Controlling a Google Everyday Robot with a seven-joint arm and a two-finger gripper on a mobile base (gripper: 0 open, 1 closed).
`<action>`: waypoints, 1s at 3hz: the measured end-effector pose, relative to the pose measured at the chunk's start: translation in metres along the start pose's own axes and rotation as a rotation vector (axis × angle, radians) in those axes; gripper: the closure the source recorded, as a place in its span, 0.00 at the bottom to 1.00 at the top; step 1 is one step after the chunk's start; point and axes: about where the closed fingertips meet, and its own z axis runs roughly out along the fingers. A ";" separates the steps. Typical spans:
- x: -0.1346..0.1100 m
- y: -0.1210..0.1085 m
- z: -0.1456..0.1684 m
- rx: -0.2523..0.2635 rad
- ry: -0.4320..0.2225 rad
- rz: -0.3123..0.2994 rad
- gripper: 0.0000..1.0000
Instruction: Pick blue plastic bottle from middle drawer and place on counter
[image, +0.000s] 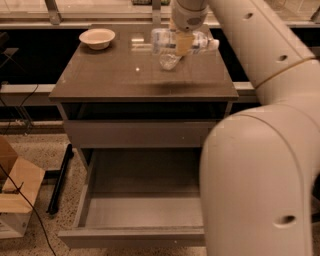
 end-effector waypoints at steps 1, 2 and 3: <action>-0.014 -0.011 0.017 -0.021 -0.030 -0.029 0.43; -0.029 -0.010 0.039 -0.059 -0.072 -0.045 0.20; -0.040 -0.008 0.058 -0.086 -0.109 -0.051 0.00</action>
Offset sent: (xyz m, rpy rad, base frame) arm 0.0282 0.0457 -0.0398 0.0429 0.1607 0.1157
